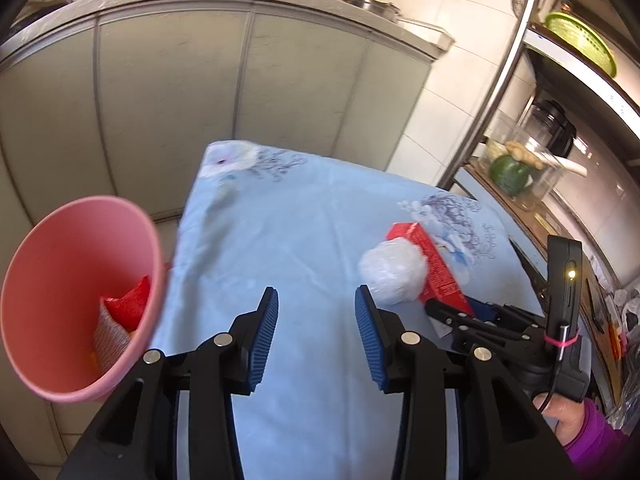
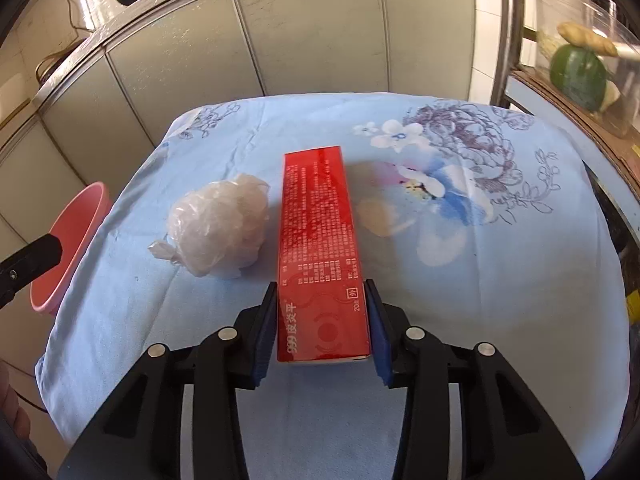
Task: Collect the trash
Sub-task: 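Grasp the red toothpaste box with the right gripper while the left grasps the plastic bag, then carry the plastic bag and red toothpaste box over the pink bucket with both grippers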
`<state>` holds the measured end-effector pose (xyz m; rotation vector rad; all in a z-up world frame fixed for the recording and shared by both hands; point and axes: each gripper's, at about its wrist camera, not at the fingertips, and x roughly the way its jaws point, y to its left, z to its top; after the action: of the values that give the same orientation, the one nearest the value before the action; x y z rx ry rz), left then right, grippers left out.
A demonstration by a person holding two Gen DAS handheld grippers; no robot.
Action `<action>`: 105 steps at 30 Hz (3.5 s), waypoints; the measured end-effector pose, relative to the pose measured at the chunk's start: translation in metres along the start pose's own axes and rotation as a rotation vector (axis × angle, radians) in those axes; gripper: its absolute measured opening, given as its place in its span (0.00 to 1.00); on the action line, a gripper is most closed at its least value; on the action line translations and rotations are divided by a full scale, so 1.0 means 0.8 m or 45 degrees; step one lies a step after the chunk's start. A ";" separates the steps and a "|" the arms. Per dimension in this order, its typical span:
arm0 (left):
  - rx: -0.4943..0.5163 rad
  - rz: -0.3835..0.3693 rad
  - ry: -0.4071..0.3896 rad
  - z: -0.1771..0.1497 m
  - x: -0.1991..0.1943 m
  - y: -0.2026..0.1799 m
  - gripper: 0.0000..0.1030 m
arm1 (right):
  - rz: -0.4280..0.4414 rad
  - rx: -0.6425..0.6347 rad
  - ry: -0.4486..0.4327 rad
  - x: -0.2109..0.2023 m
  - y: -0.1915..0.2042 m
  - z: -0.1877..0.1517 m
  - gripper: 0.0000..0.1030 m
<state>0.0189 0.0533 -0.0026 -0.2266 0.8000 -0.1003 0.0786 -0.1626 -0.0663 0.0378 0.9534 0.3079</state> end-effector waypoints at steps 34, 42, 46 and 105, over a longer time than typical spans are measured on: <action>0.101 -0.018 0.107 0.012 0.109 -0.092 0.27 | 0.029 0.121 0.027 -0.017 -0.027 -0.013 0.39; 0.161 -0.015 0.086 0.005 0.099 -0.101 0.10 | 0.028 0.126 0.032 -0.017 -0.026 -0.013 0.39; 0.157 -0.006 0.056 0.009 0.087 -0.099 0.08 | 0.027 0.125 0.032 -0.016 -0.026 -0.013 0.39; -0.141 0.333 -0.226 -0.036 -0.061 0.106 0.08 | 0.168 -0.319 -0.009 -0.023 0.158 0.005 0.39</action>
<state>-0.0355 0.1397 -0.0079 -0.2297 0.6527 0.2088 0.0413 -0.0465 -0.0281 -0.1278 0.9009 0.5470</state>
